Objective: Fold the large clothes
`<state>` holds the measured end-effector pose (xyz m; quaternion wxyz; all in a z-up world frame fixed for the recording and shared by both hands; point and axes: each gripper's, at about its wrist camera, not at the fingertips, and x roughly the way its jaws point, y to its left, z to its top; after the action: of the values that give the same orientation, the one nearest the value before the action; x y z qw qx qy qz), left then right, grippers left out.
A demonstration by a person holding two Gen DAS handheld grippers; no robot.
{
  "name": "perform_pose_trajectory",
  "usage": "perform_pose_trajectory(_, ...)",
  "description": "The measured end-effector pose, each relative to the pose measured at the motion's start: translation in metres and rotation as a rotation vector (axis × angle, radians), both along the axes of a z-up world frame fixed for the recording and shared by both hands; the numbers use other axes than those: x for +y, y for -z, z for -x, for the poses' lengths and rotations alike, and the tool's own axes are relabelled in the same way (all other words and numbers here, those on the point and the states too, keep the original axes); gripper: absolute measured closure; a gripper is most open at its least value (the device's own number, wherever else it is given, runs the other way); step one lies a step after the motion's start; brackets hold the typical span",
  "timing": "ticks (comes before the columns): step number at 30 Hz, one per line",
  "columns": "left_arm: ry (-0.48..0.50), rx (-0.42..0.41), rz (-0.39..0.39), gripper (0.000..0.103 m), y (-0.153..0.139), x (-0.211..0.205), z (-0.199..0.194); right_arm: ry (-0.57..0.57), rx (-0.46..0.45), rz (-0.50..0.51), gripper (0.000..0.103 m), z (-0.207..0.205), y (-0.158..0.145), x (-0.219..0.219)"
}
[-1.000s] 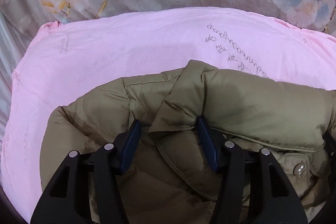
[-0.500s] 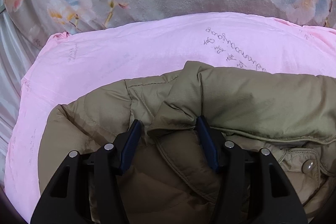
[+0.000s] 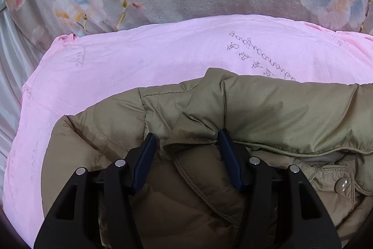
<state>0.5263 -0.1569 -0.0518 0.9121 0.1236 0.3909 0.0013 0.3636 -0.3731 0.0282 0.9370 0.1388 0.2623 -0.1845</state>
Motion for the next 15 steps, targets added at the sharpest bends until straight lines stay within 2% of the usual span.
perform_pose_trajectory(2, 0.002, 0.000, 0.002, 0.049, 0.000, 0.001, 0.000, -0.012, -0.058, -0.024, 0.084, 0.007, -0.016, -0.003)
perform_pose_trajectory(5, 0.001, -0.001, 0.005, 0.049, 0.000, 0.001, 0.000, -0.061, -0.052, 0.001, 0.084, -0.015, -0.023, 0.006)
perform_pose_trajectory(11, 0.001, -0.003, 0.008, 0.049, 0.001, 0.001, 0.000, -0.094, 0.087, 0.032, 0.087, -0.073, 0.031, 0.016)
perform_pose_trajectory(15, 0.001, -0.004, 0.006, 0.049, 0.001, 0.000, 0.000, -0.085, 0.085, 0.068, 0.088, -0.078, 0.047, 0.020)
